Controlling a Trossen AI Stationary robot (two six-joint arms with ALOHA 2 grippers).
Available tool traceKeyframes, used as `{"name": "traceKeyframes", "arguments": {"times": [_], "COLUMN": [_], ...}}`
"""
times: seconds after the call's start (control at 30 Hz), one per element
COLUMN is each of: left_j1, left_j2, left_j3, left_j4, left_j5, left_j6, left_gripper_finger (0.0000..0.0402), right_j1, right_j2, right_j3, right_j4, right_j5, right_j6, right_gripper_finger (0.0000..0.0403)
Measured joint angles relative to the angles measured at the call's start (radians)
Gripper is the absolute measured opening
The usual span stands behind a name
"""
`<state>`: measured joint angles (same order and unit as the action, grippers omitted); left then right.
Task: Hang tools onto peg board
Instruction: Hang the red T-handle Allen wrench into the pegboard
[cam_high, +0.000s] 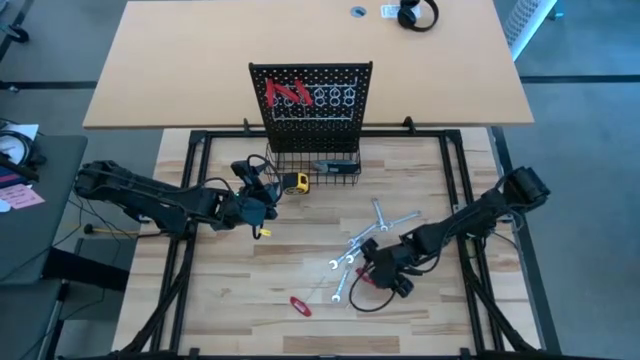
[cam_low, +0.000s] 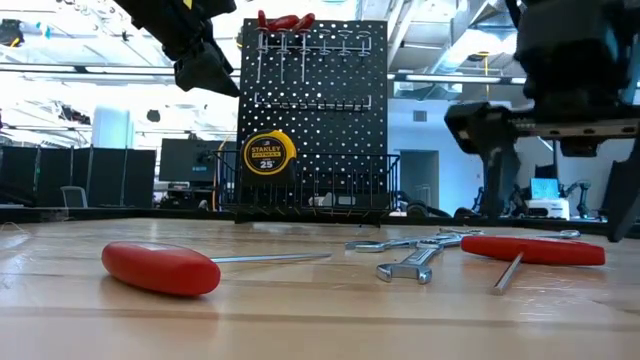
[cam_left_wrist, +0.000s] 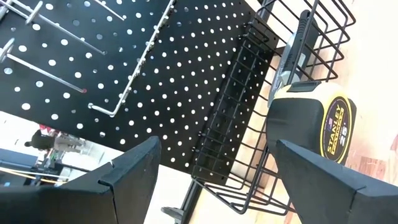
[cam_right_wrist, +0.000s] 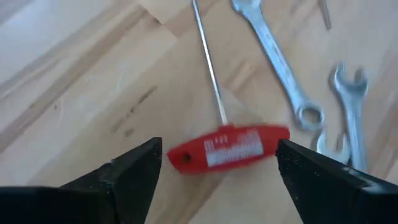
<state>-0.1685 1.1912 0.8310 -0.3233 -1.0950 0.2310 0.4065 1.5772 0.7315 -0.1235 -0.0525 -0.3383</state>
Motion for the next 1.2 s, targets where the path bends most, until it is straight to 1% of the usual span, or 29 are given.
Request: {"name": "traceKeyframes", "arguments": {"times": [0.1,0.2,0.33,0.43,0.53,0.7,0.87,1.0,1.07,1.2], "left_j1": [0.000,0.000,0.008,0.021,0.031,0.037,0.037,0.037,0.037,0.037], "left_j2": [0.000,0.000,0.000,0.000,0.000,0.000,0.000,0.000,0.000,0.000], "left_j3": [0.000,0.000,0.000,0.000,0.000,0.000,0.000,0.000,0.000,0.000], "left_j4": [0.000,0.000,0.000,0.000,-0.001,-0.001,0.000,0.000,0.000,0.000], "left_j5": [0.000,0.004,0.048,0.055,0.062,0.084,0.092,0.094,0.094,0.093], "left_j6": [0.000,0.000,-0.003,-0.007,-0.009,-0.014,-0.015,-0.015,-0.015,-0.015], "left_gripper_finger": [0.0306,0.0306,0.0306,0.0306,0.0306,0.0306,0.0306,0.0306,0.0306,0.0306], "right_j1": [-0.002,-0.012,-0.019,-0.029,-0.044,-0.074,-0.094,-0.111,-0.115,-0.117], "right_j2": [0.001,0.032,0.068,0.092,0.113,0.140,0.129,0.125,0.130,0.132], "right_j3": [0.000,0.001,0.003,0.003,0.003,0.005,0.001,0.016,0.029,0.037], "right_j4": [0.006,0.020,0.078,0.111,0.107,0.115,0.127,0.105,0.093,0.093], "right_j5": [0.002,-0.005,-0.020,-0.030,-0.041,-0.054,-0.056,-0.055,-0.051,-0.046], "right_j6": [-0.090,-0.175,-0.218,-0.230,-0.190,-0.056,0.086,0.183,0.206,0.232], "right_gripper_finger": [0.0326,0.0326,0.0327,0.0327,0.0324,0.0317,0.0315,0.0312,0.0305,0.0276]}}
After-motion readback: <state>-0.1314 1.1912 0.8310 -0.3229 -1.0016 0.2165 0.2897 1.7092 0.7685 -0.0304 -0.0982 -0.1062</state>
